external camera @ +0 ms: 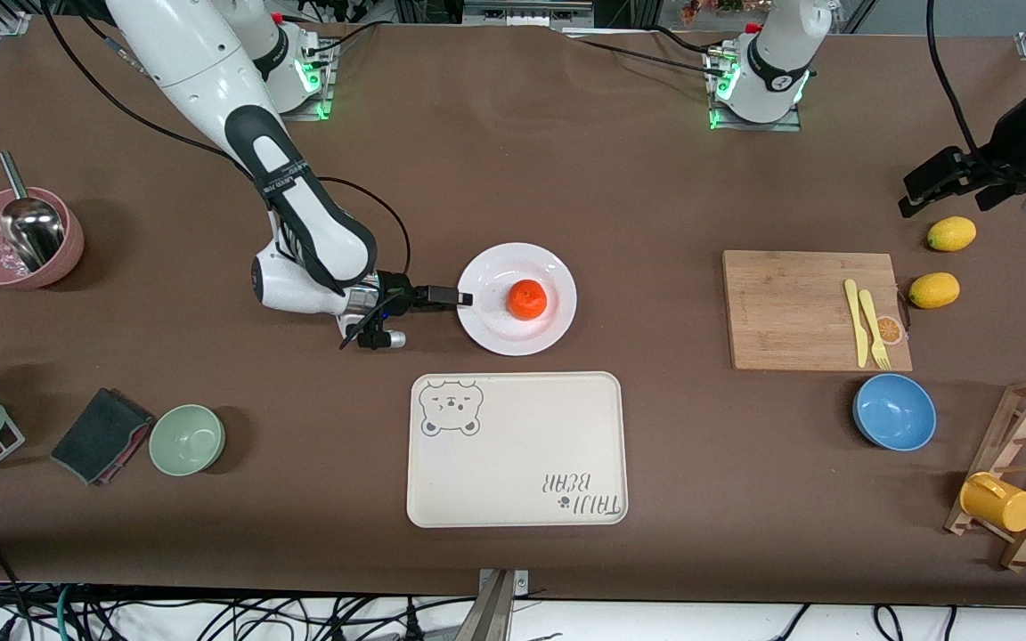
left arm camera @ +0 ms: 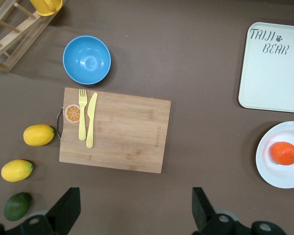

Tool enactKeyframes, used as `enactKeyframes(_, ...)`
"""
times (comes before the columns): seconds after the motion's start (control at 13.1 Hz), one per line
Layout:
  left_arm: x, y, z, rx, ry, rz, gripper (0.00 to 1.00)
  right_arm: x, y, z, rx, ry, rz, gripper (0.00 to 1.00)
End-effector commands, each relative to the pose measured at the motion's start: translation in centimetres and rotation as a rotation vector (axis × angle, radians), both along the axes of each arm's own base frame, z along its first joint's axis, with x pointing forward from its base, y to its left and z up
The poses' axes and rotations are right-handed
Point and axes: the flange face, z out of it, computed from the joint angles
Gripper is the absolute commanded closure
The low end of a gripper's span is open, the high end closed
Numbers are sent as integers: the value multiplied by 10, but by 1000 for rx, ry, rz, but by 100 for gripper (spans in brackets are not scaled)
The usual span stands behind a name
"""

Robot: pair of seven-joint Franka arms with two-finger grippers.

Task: Place orange and plate with both arms
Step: 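Close the right gripper on the white plate rim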

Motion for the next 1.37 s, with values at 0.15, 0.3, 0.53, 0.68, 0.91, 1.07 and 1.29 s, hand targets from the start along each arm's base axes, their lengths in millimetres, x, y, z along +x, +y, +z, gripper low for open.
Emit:
enactKeyframes(0.15, -7, 5, 0, 0, -17, 6, 0, 5, 17, -4, 21, -30, 15, 36)
enactKeyframes(0.3, -4, 6, 1, -1, -18, 12, 0, 5, 16, -5, 24, -49, 31, 54)
enactKeyframes(0.53, 5, 5, 4, -4, -30, 13, 0, 5, 15, -5, 26, -68, 46, 83)
enactKeyframes(0.68, 13, 5, 5, -5, -35, 13, 0, 4, 15, -7, 29, -84, 62, 96)
enactKeyframes(0.91, 12, 6, 5, -5, -30, 18, 0, 5, 13, -8, 32, -103, 75, 100)
enactKeyframes(1.07, 12, 6, 5, -5, -30, 18, 0, 6, 10, -8, 37, -121, 84, 100)
enactKeyframes(1.29, 12, 6, 5, -5, -30, 18, 0, 8, 9, -6, 87, -138, 39, 100)
